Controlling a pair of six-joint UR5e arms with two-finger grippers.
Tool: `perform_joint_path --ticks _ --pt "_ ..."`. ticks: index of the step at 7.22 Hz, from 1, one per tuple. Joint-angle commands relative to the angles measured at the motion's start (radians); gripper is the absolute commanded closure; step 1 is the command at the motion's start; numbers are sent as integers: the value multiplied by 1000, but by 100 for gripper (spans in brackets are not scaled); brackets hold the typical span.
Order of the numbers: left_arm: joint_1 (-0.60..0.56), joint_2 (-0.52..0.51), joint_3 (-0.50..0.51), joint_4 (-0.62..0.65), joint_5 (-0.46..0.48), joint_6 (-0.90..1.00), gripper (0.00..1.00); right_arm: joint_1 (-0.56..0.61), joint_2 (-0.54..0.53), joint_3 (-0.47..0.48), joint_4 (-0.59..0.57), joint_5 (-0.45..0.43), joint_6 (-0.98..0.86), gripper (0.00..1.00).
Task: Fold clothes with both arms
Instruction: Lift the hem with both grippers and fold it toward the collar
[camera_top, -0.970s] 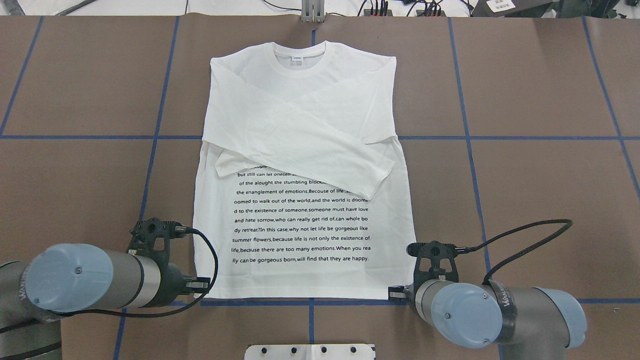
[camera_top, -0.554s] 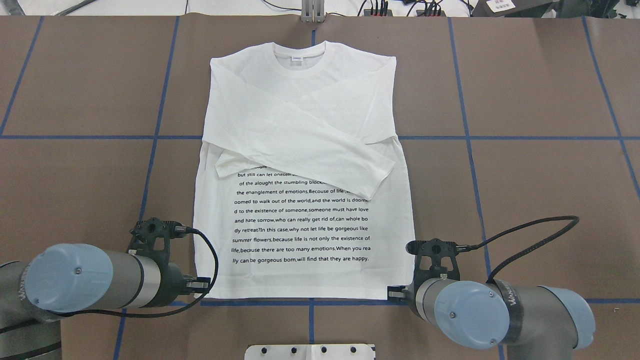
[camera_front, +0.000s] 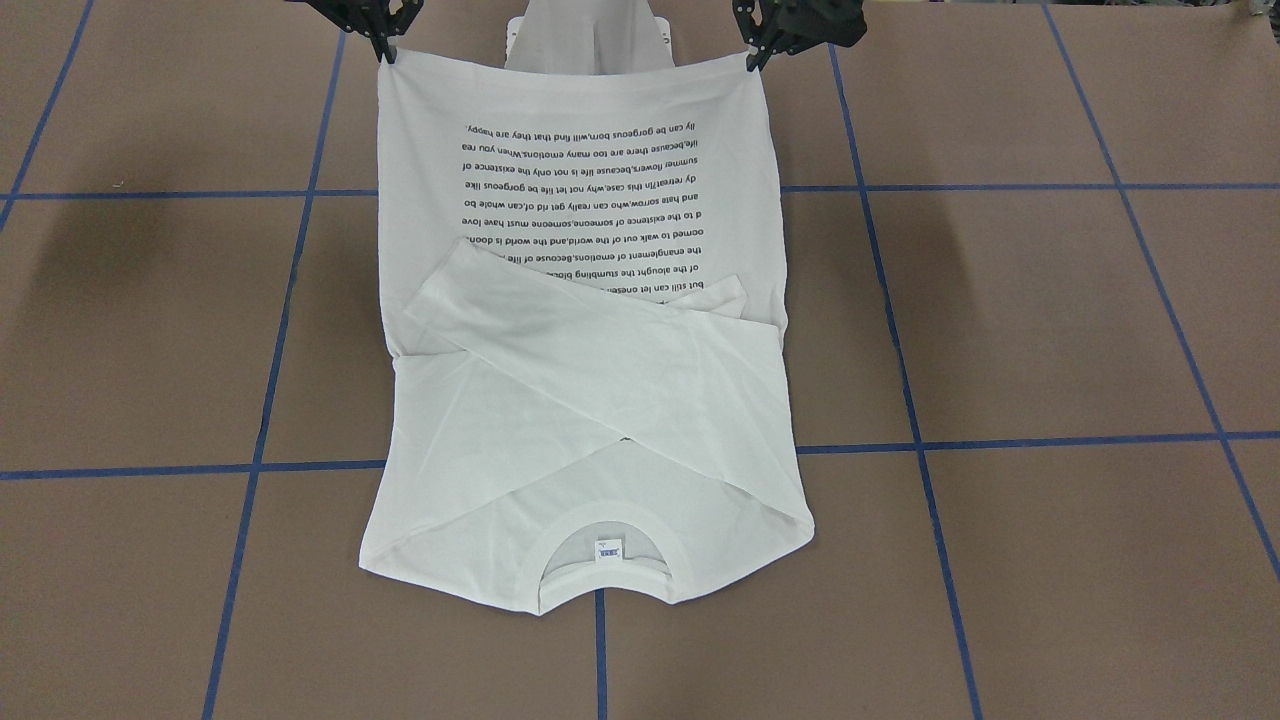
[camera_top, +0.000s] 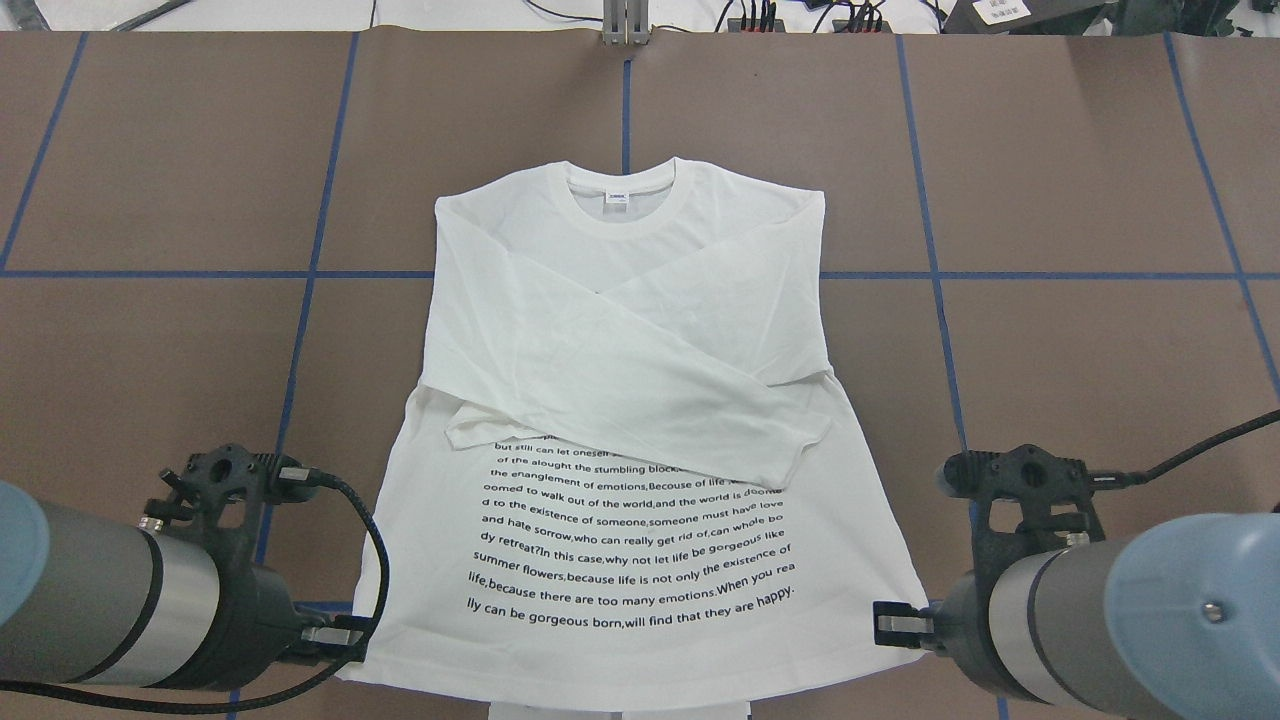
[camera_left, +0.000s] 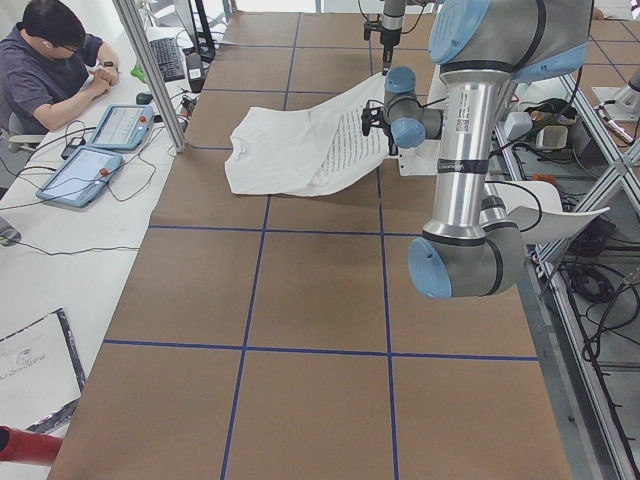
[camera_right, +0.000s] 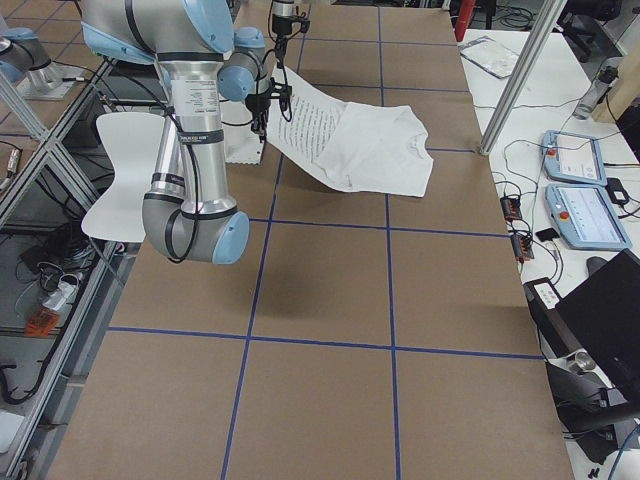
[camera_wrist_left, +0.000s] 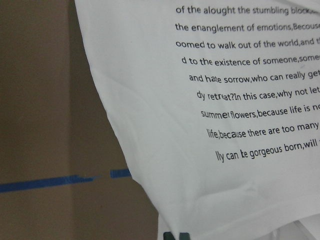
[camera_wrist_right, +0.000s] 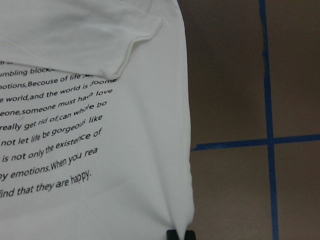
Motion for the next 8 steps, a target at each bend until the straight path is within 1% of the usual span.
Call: perform_joint_path --ticks 1,2,4,5,6,7,8 --pt "-50 -228 -26 288 -43 17 100 82 108 20 -140 54 -17 100" --pt "-113 -285 32 303 -41 71 100 128 143 -16 -138 54 -60 100" --pt "-280 -310 129 300 -41 205 100 252 206 -111 -126 57 -157 100" --pt "-325 -335 196 298 -37 240 100 314 255 -180 -120 55 -209 100" --pt "-348 -355 264 295 3 274 100 358 295 -292 -74 51 -237 100" --pt "-354 -358 331 254 47 283 100 397 298 -420 63 51 -240 100" --pt "-365 -358 423 170 61 284 100 420 297 -523 164 48 -246 100"
